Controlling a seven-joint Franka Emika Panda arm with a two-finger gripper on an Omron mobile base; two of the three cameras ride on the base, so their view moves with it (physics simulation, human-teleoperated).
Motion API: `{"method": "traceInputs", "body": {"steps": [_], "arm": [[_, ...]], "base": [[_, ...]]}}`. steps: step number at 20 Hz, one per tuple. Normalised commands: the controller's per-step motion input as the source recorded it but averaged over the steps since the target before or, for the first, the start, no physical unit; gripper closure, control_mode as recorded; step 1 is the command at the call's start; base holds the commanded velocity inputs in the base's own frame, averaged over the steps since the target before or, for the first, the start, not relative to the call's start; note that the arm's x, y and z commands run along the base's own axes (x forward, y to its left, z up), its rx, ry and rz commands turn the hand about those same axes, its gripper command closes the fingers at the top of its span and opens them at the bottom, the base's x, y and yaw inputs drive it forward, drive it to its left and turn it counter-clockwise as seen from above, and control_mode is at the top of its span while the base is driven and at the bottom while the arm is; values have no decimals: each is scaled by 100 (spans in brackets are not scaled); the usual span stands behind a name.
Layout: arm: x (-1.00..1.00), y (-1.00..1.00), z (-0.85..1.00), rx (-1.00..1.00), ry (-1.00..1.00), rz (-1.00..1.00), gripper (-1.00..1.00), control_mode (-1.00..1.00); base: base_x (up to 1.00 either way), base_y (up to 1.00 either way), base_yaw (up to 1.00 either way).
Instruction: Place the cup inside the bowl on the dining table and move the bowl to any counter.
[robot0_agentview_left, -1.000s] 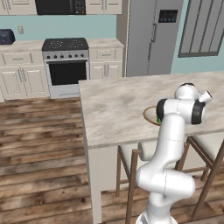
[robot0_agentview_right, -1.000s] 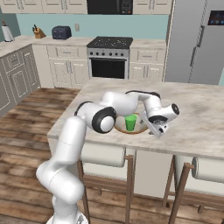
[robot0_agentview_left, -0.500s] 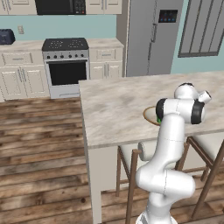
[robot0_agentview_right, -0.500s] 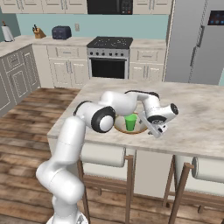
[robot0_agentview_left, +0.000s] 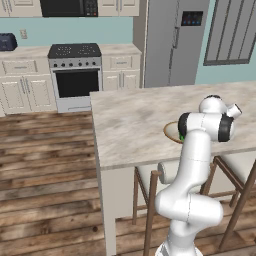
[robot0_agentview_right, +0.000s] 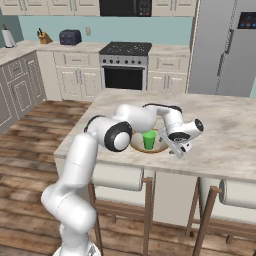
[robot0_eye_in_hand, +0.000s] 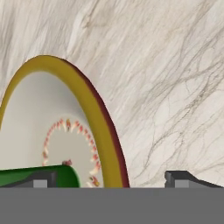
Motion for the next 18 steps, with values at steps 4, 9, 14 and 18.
{"method": "traceInputs", "body": {"steps": [4, 9, 14, 18], "arm": [[0, 1, 0, 0, 0, 0, 100, -100], [0, 0, 0, 0, 0, 0, 100, -100], [0, 0, 0, 0, 0, 0, 100, -100], [0, 0, 3, 0, 0, 0, 100, -100]], "base": [[0, 0, 0], [0, 0, 0], [0, 0, 0], [0, 0, 0]]}}
